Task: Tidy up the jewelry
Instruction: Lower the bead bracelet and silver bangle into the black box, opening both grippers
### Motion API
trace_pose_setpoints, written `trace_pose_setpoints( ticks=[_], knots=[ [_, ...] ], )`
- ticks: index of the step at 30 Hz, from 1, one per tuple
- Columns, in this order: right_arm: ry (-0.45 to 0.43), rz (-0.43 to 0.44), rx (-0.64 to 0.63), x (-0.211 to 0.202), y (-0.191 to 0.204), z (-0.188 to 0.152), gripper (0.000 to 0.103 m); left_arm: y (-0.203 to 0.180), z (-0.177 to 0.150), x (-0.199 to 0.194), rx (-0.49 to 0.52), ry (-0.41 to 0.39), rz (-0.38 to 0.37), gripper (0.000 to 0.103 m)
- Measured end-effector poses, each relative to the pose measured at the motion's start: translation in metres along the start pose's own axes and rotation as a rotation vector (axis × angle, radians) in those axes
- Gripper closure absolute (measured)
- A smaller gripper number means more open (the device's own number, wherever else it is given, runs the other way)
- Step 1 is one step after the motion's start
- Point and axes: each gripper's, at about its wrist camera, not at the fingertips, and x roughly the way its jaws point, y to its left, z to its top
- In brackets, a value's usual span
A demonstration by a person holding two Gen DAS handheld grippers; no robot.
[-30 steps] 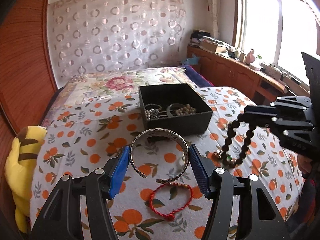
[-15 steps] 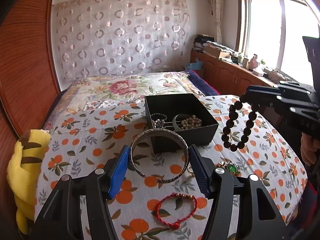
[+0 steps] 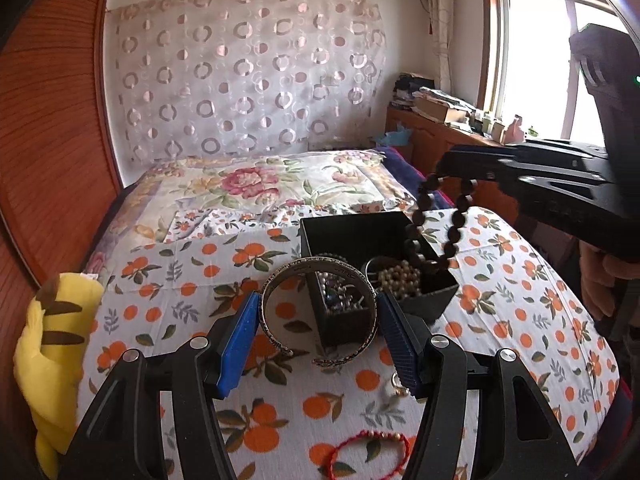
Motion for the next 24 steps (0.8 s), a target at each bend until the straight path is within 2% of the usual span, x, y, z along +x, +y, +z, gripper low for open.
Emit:
trace_pose_setpoints(
  ticks=[9,10,11,24],
  knots=[
    [0.043,0.016,0.111,0.032,-0.013,-0.003,0.086,-0.005,0.01,0.02,0.007,0.015,-0.002,0.045],
    [0.039,0.018,0.124,0.031,-0.016,-0.004,0.079,-0.006,0.012,0.022,0.008,0.018,-0.002,0.046],
    [0.036,0.019,0.132,0.03,-0.018,-0.005,0.077,-0.007,0.013,0.024,0.009,0.019,-0.001,0.046],
    [0.047,0.016,0.172,0.006,-0.039,-0.04,0.075,-0.031,0.039,0.06,0.056,0.046,0.002,0.045]
  ],
)
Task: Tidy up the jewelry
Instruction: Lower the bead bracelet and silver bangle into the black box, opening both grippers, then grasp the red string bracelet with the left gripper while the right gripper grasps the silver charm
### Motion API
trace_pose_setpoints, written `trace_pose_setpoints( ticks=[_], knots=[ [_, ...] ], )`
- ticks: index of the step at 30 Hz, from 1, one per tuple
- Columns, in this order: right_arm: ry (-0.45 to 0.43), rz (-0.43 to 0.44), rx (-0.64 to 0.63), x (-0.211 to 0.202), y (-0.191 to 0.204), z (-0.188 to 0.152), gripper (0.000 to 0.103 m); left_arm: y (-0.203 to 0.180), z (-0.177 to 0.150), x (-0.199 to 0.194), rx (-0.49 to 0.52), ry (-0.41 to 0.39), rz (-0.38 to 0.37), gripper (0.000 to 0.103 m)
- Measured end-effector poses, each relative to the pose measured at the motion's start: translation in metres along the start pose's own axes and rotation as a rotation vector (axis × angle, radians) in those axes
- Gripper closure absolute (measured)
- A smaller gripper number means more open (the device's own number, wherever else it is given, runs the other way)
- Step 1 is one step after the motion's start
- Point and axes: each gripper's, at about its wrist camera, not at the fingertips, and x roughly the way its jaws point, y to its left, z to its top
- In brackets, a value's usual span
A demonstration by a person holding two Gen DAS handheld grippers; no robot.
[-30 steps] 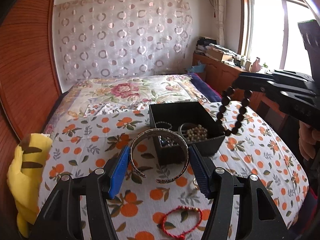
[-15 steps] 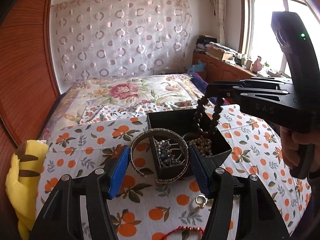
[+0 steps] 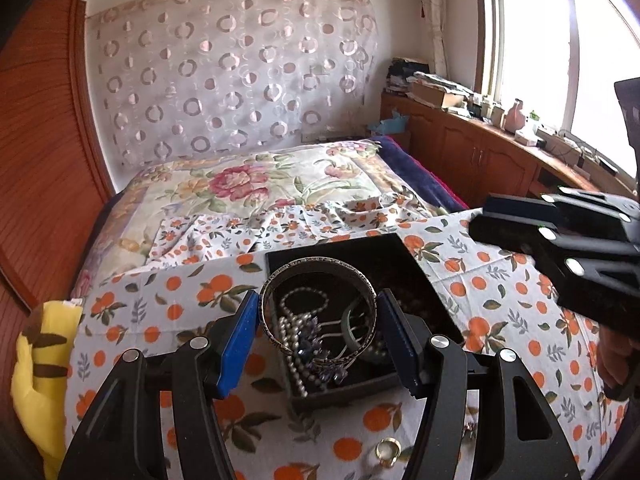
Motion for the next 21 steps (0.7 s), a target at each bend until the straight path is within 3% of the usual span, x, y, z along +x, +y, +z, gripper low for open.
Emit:
trace_pose_setpoints(
  ticks=[6,8,10,21],
  knots=[
    [-0.002,-0.009,0.035,-0.02,-0.002,-0.026,0.075,-0.013,0.009,0.018,0.044,0.029,0.01,0.045],
    [-0.004,-0.001,0.041,-0.026,-0.002,-0.035,0.074,-0.016,0.01,0.019,0.056,0.029,0.021,0.037],
    [0.002,0.01,0.047,-0.027,-0.001,-0.042,0.074,-0.017,0.01,0.017,0.056,0.025,0.016,0.035],
    [0.102,0.106,-0.008,-0.021,0.032,-0.098,0.074,-0.011,-0.017,-0.023,0.055,0.01,-0.019,0.03]
  ],
)
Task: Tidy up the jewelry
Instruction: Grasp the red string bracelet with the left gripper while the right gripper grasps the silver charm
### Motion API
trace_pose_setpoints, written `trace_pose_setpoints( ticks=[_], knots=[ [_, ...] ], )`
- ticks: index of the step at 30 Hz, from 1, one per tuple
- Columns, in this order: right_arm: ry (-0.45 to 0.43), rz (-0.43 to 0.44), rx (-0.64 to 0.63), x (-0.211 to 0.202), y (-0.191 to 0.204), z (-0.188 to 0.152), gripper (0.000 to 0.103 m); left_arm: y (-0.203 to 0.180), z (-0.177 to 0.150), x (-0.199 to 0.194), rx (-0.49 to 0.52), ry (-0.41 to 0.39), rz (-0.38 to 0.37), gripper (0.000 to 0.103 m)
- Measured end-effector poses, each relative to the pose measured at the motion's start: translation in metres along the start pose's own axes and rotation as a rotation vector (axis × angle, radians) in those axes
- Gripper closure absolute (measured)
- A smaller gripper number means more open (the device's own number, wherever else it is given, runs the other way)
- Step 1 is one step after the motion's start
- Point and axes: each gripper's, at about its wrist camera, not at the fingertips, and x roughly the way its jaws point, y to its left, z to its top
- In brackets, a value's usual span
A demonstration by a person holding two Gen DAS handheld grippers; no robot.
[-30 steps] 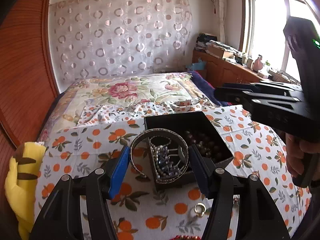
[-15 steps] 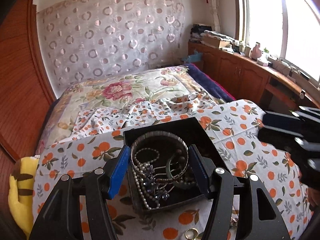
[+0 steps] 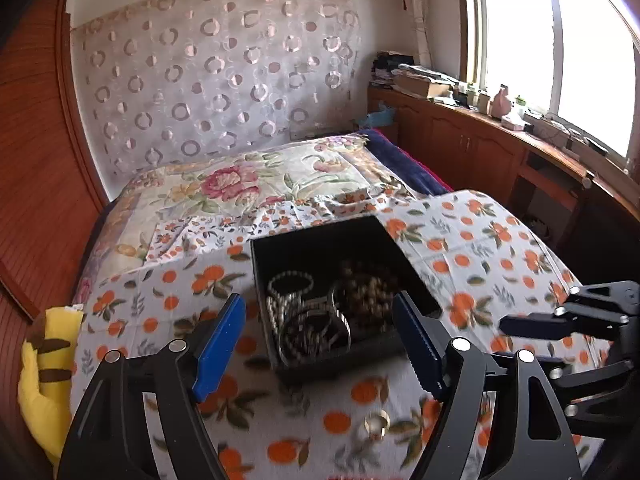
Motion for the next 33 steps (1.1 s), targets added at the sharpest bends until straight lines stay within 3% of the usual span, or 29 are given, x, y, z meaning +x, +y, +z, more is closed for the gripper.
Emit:
trace_pose_setpoints(
  ticks=[12,20,28,30,33],
  knots=[
    [0.145,0.018,-0.082,0.025,0.026,-0.04,0.074,0.015,-0.062,-0.024,0.0,0.058,-0.025,0.025],
    [0.14,-0.001,-0.109,0.029,0.032,-0.034,0.075,0.036,-0.1,-0.009,-0.013,0.176,-0.035,0.025],
    [0.139,0.002,-0.106,0.03,0.032,-0.034,0.075,0.035,-0.114,-0.016,0.004,0.189,-0.047,0.025],
    [0.138,0.001,-0.106,0.029,0.031,-0.034,0.075,0.03,-0.12,-0.022,0.018,0.18,-0.077,0.028],
    [0.138,0.001,-0.106,0.029,0.032,-0.034,0.075,0.024,-0.125,-0.027,0.023,0.184,-0.084,0.043]
  ],
)
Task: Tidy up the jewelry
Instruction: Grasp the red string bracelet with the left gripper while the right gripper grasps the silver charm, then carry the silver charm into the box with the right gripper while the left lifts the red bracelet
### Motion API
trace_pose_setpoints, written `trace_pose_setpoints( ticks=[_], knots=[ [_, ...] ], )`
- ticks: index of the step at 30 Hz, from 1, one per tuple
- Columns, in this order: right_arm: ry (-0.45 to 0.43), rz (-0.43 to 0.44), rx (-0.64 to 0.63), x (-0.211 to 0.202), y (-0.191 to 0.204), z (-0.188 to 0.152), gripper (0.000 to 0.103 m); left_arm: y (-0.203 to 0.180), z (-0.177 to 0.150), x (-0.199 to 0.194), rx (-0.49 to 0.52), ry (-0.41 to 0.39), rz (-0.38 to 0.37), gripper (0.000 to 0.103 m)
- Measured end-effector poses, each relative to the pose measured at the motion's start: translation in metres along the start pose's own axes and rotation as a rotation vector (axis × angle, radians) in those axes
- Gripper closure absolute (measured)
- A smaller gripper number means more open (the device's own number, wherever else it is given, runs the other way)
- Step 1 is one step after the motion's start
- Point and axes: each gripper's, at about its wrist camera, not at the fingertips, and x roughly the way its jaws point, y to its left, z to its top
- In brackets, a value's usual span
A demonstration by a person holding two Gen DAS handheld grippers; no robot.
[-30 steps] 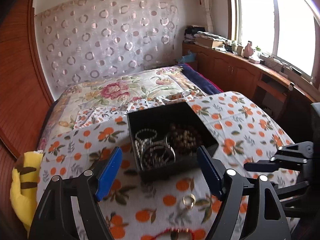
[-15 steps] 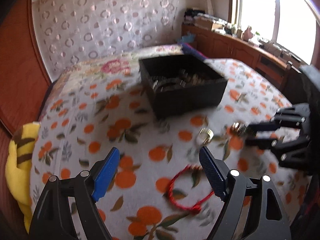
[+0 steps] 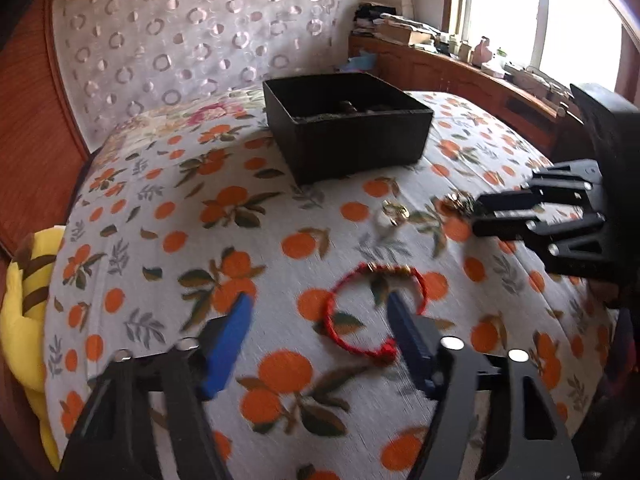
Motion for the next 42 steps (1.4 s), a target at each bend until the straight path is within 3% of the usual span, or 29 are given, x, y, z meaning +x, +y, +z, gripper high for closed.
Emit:
trace_pose_setpoints(
  ticks=[7,12,20,30,42],
  knots=[
    [0.0,0.001,0.001,0.0,0.0,0.0,0.075,-0.005,-0.005,0.001,0.004,0.001,-0.009,0.06],
    [0.0,0.001,0.001,0.0,0.0,0.0,0.075,-0.002,0.0,0.004,-0.016,0.001,-0.031,0.063],
    [0.0,0.001,0.002,0.0,0.0,0.0,0.075,-0.001,0.006,0.01,-0.029,0.002,-0.027,0.097],
    [-0.001,0.003,0.003,0.0,0.0,0.0,0.075,-0.004,0.008,0.011,-0.021,-0.012,0.015,0.101],
    [0.001,0.008,0.004,0.001,-0.001,0.0,0.075,-0.004,0.02,-0.037,-0.061,-0.161,0.015,0.101]
  ],
)
